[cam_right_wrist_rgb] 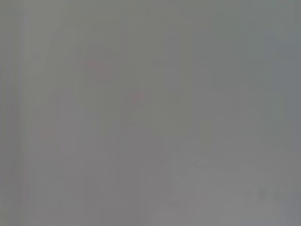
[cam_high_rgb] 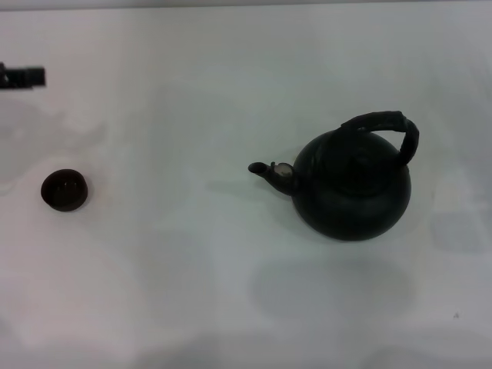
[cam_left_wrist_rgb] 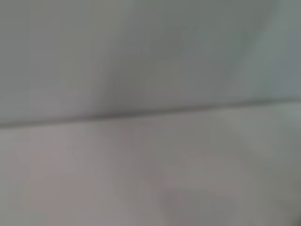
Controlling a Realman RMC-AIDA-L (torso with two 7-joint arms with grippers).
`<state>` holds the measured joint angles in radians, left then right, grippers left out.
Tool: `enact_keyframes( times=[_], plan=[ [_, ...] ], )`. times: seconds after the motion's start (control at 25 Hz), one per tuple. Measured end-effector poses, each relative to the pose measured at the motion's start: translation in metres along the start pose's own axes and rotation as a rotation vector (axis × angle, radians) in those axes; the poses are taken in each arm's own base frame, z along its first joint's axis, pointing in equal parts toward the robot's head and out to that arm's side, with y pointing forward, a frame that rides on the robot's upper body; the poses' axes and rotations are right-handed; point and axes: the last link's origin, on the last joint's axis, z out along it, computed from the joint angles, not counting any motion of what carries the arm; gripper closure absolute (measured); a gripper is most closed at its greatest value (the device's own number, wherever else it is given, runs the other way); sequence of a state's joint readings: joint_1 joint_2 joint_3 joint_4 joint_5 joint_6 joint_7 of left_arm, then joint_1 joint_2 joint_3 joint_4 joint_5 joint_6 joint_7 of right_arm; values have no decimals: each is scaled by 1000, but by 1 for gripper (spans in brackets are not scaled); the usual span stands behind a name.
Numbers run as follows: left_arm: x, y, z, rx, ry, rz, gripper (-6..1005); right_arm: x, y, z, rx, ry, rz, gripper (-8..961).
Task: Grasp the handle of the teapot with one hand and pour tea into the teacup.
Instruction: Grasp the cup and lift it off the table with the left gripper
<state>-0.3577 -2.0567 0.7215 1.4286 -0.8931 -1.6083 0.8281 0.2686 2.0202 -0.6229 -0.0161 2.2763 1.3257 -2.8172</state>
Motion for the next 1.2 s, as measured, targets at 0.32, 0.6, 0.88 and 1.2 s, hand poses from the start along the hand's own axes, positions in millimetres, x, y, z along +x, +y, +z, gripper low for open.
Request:
enact_keyframes(
  times=[0.32,0.6,0.88,1.2],
  plan=[
    [-26,-1,-5,49,-202,-69,133,3,3,-4,-2,10,12,193],
    [-41,-1,5,96,-305,-80,125,4,3,-4,-1,14,15,193],
    [-52,-9,22,135,-373,-94,136,7,6,-7,-1,27,26,194],
    [-54,-9,48,120,-399,-84,149,8,7,-6,-4,30,27,194]
  ],
)
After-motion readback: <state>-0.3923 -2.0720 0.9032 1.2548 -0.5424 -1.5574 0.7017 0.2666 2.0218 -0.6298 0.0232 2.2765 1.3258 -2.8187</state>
